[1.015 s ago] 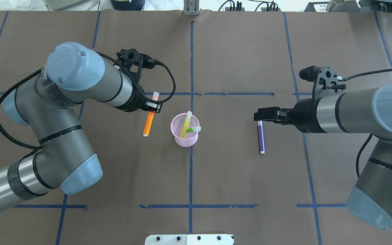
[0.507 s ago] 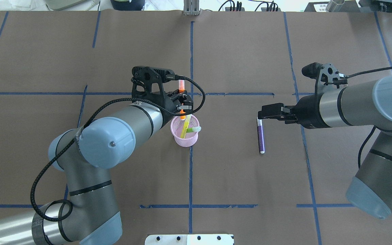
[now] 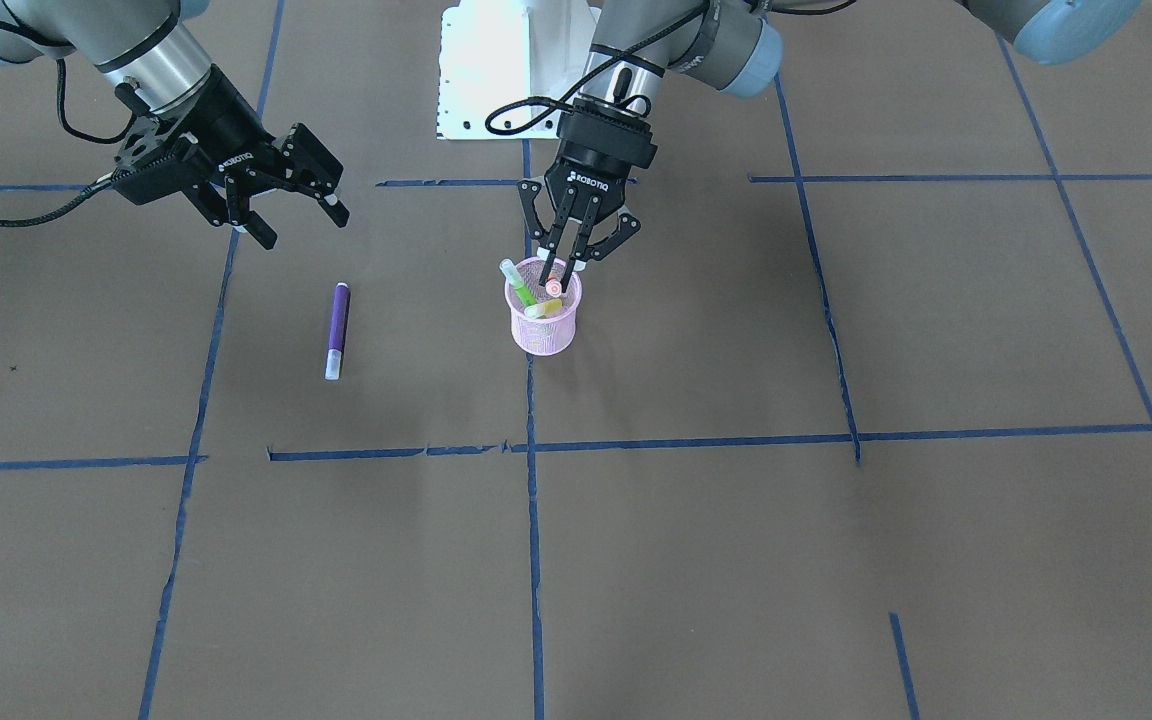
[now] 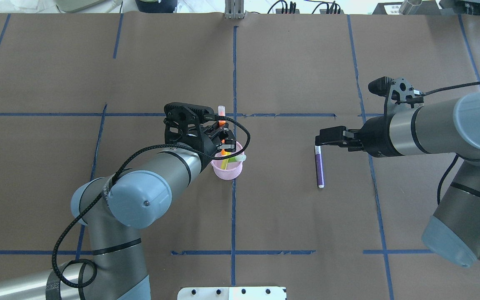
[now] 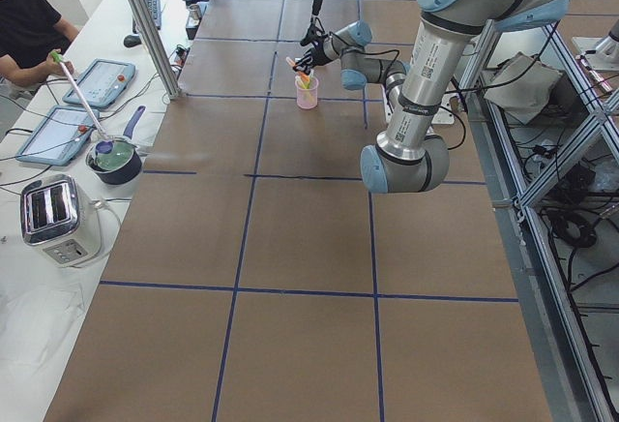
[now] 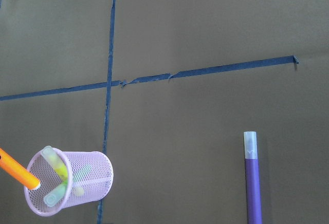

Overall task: Collect pens into pen holder
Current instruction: 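Lower the orange highlighter into the cup and release it with the left gripper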

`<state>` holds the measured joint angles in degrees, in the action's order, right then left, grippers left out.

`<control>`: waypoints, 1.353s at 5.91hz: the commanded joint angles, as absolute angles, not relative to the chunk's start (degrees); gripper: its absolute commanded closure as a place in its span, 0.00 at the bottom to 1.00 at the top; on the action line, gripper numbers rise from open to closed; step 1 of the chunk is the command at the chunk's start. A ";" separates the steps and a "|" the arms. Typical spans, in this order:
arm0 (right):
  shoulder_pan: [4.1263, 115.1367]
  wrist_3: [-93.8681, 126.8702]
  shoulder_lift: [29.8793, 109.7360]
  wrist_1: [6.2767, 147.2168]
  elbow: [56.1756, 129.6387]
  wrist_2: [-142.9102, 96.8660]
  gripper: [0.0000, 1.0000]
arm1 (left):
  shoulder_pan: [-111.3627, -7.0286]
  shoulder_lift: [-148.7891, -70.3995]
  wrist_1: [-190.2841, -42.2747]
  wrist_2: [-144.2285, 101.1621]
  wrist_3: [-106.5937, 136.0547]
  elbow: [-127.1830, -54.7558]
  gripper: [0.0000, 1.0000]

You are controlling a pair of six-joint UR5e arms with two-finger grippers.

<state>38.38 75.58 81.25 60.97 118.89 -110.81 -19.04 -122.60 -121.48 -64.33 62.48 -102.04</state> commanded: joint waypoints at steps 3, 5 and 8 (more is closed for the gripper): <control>38.23 75.06 81.12 60.91 117.08 -111.00 0.00 | -18.98 -122.61 -121.03 -64.86 61.79 -103.09 0.00; 38.41 73.40 80.34 61.35 109.66 -117.38 0.00 | -22.82 -121.74 -120.33 -74.62 58.12 -103.45 0.00; 38.76 69.29 69.22 70.52 97.85 -118.21 0.00 | -33.79 -110.42 -110.03 -93.45 51.20 -109.92 0.00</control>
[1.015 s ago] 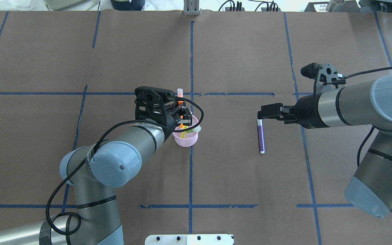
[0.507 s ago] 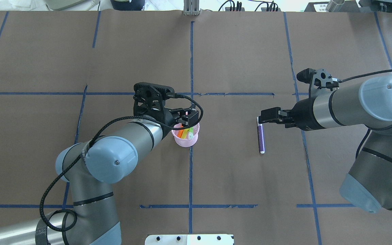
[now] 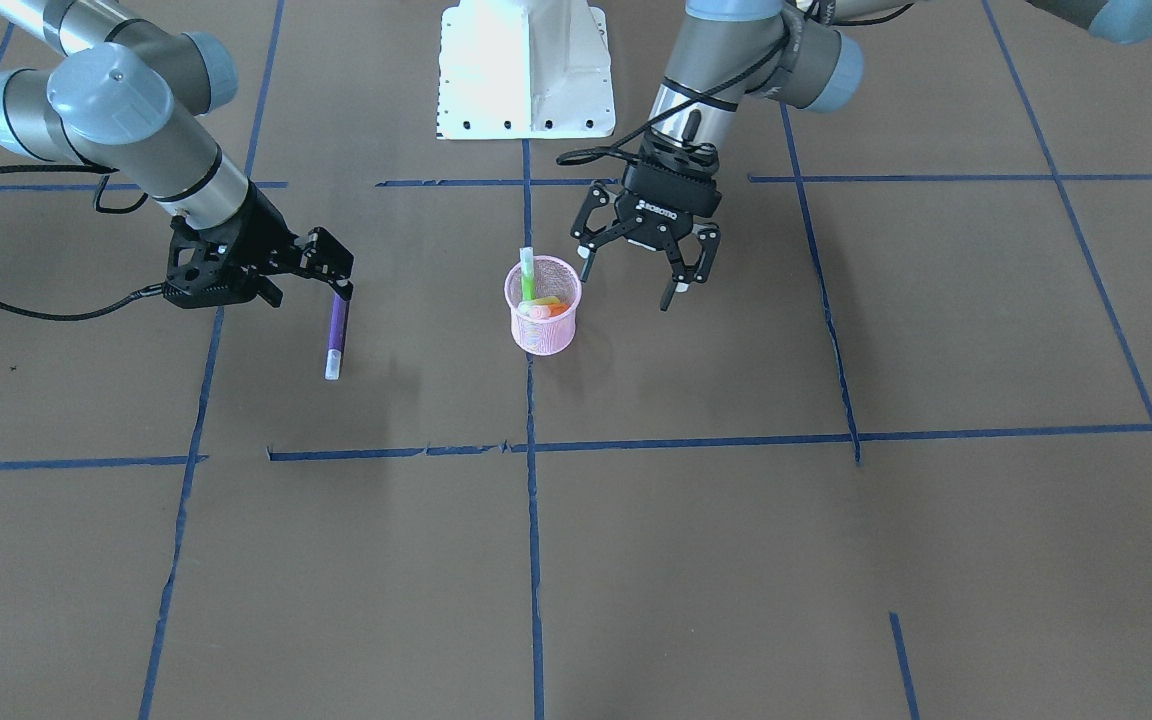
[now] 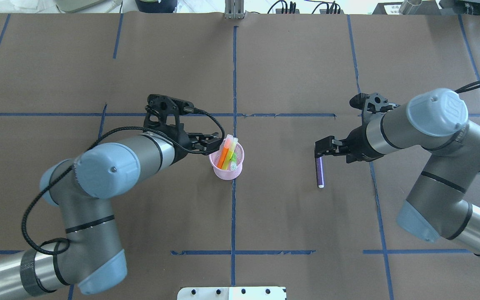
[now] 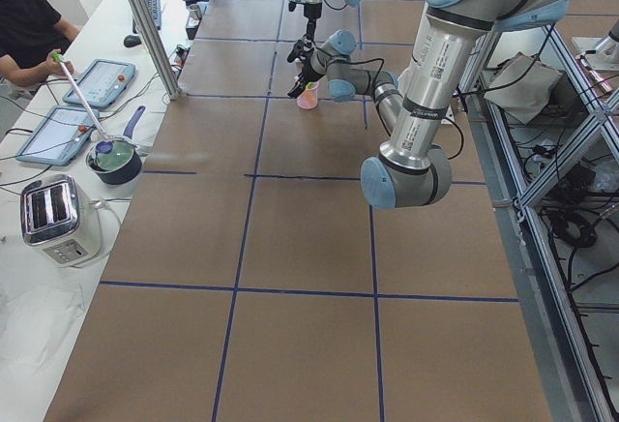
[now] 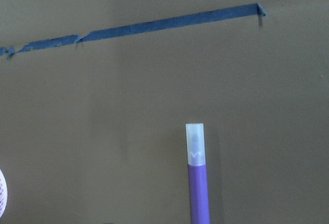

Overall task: Collect pens into pen holder
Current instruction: 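Withdraw the left gripper while the right gripper descends and grasps the purple marker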

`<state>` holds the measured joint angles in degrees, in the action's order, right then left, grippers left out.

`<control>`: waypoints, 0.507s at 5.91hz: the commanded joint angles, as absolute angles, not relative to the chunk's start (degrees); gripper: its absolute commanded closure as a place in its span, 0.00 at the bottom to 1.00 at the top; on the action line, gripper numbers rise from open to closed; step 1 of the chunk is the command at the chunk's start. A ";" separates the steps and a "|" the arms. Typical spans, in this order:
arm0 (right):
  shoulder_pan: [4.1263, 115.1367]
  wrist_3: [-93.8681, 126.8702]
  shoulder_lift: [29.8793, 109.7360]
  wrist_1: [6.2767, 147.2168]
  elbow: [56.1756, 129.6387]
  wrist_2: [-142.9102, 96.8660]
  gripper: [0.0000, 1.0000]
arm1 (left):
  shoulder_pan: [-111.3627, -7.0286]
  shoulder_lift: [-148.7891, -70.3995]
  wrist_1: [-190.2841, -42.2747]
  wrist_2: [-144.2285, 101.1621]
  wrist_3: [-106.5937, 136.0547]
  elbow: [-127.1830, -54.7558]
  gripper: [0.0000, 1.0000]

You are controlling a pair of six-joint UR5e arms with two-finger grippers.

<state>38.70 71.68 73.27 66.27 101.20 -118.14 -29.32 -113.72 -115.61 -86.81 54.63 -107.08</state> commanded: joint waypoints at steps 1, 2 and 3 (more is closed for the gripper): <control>39.28 67.69 65.95 74.67 95.82 -118.30 0.01 | -36.53 -104.74 -105.69 -94.99 43.06 -114.48 0.00; 39.46 65.33 65.74 75.75 95.10 -118.13 0.01 | -37.08 -101.02 -105.82 -95.27 40.72 -115.91 0.00; 39.90 62.08 65.66 76.46 92.75 -118.39 0.01 | -37.26 -100.81 -105.30 -96.14 40.61 -116.19 0.00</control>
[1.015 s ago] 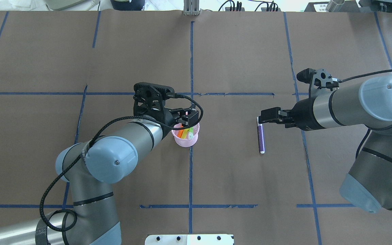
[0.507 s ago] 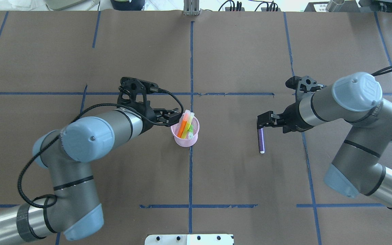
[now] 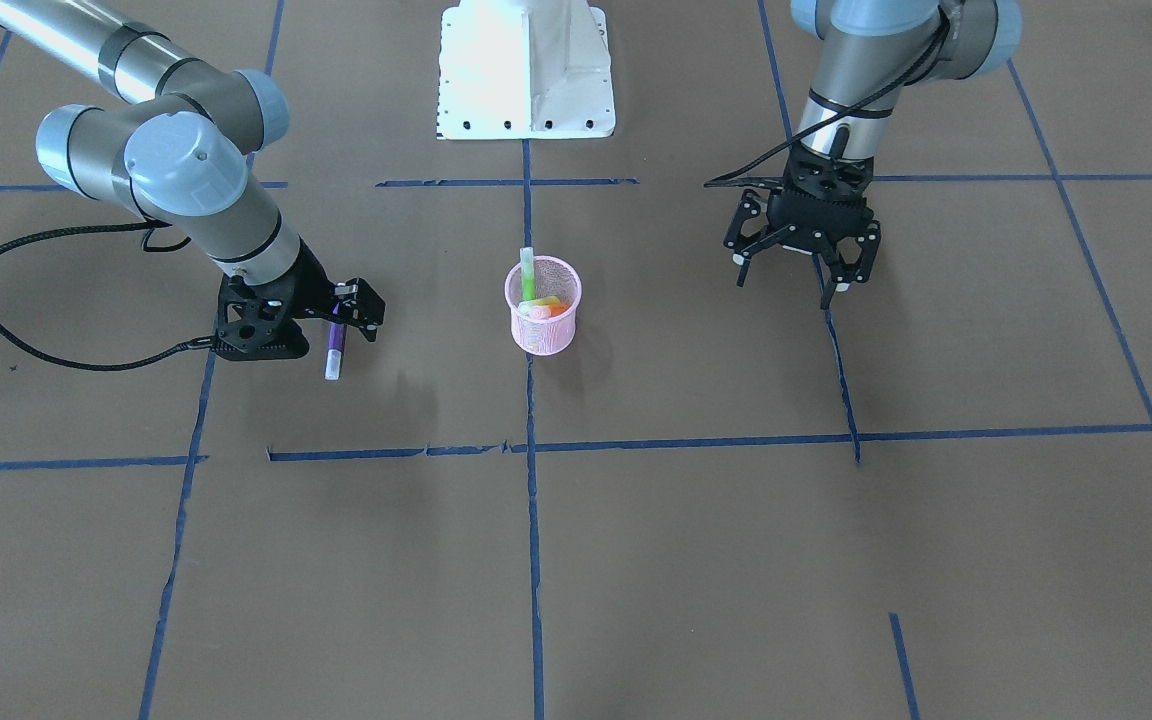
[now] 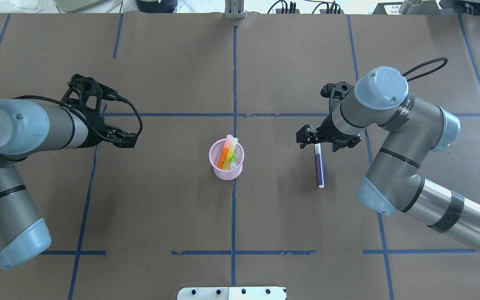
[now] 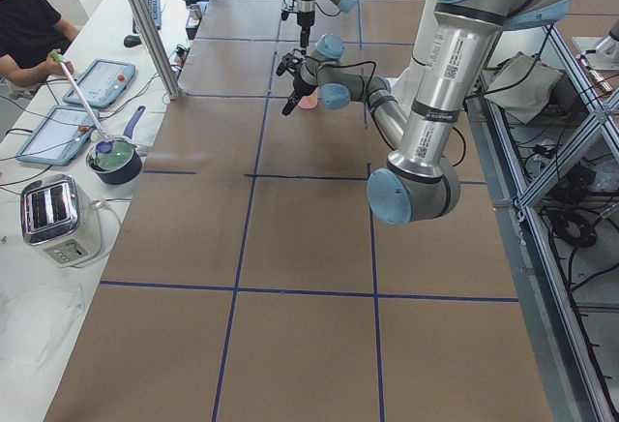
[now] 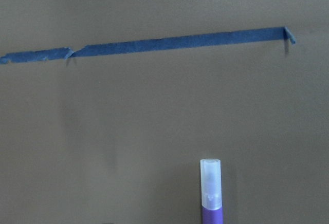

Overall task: Collect pens into pen holder
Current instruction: 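Withdraw the left gripper while the right gripper descends and grasps the purple marker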

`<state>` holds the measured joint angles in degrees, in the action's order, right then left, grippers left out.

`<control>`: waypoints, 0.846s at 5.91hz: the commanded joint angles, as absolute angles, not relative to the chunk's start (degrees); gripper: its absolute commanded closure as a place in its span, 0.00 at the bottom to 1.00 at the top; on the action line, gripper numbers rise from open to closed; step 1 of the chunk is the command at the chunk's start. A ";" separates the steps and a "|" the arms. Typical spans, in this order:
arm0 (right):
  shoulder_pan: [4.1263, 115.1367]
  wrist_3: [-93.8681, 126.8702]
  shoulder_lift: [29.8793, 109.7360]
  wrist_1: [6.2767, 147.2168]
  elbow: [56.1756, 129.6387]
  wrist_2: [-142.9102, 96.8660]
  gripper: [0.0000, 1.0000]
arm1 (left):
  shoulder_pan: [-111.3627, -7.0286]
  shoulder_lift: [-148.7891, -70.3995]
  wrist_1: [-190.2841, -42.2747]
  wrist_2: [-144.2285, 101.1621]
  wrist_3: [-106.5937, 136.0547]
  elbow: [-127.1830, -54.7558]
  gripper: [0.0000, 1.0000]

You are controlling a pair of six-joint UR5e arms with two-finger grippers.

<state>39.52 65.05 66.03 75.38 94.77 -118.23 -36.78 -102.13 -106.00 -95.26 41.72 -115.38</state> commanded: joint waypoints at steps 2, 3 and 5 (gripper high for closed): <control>39.81 55.66 62.34 87.91 92.55 -121.36 0.05 | -41.55 -97.05 -105.12 -103.51 34.59 -116.71 0.00; 39.47 55.46 60.14 91.89 92.55 -121.72 0.11 | -41.57 -96.86 -105.03 -103.53 34.54 -116.98 0.00; 38.76 54.76 60.29 91.67 91.24 -121.73 0.18 | -41.57 -96.94 -105.03 -103.36 34.63 -116.89 0.00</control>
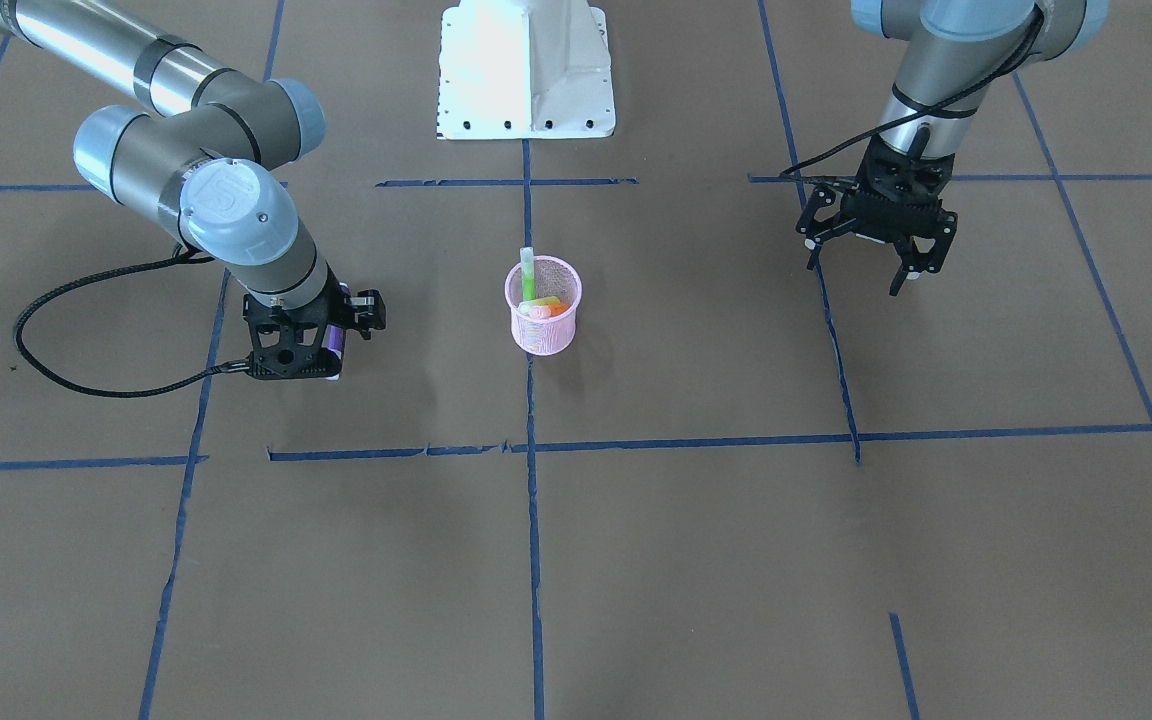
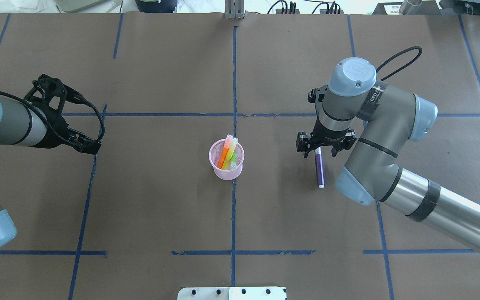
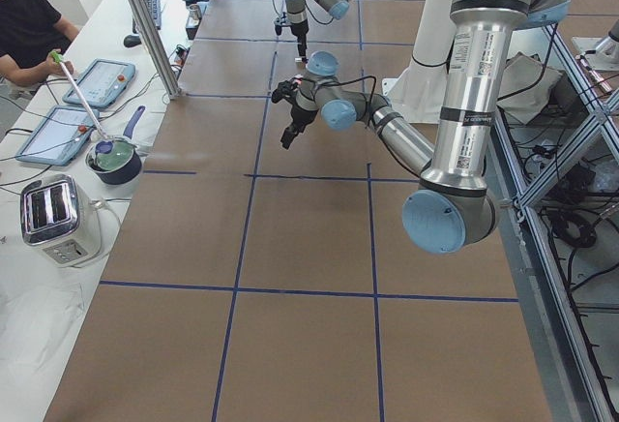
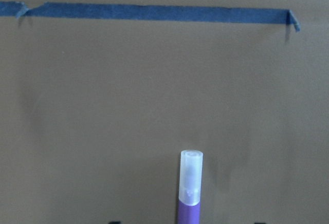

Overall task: Collect pens into pen holder
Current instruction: 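Withdraw the left gripper while the right gripper descends and grasps the purple marker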

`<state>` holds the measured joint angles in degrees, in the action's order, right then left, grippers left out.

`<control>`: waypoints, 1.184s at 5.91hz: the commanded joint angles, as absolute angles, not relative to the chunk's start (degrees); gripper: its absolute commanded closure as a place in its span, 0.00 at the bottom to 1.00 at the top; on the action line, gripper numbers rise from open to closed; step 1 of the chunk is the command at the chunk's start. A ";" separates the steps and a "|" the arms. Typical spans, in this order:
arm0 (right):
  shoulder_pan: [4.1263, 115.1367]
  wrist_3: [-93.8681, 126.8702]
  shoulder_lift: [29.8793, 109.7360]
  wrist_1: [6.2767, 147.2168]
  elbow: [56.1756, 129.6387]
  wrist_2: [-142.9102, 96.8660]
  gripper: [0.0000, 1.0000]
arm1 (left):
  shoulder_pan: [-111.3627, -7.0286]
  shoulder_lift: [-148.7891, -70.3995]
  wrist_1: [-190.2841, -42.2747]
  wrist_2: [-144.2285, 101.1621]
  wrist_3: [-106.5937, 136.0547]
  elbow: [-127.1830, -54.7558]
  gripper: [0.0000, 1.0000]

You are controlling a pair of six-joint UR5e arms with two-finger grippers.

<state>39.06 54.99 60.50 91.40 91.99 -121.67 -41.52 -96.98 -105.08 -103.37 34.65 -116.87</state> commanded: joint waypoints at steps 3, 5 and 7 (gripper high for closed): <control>38.15 54.76 60.21 91.67 89.91 -121.64 0.30 | -41.57 -96.86 -105.12 -103.27 34.89 -116.81 0.00; 38.06 54.76 60.29 91.58 89.56 -121.73 0.50 | -41.57 -96.86 -105.12 -103.27 34.89 -116.81 0.00; 38.06 54.76 60.29 91.58 89.04 -121.82 0.51 | -41.66 -96.86 -105.12 -103.27 34.89 -116.81 0.00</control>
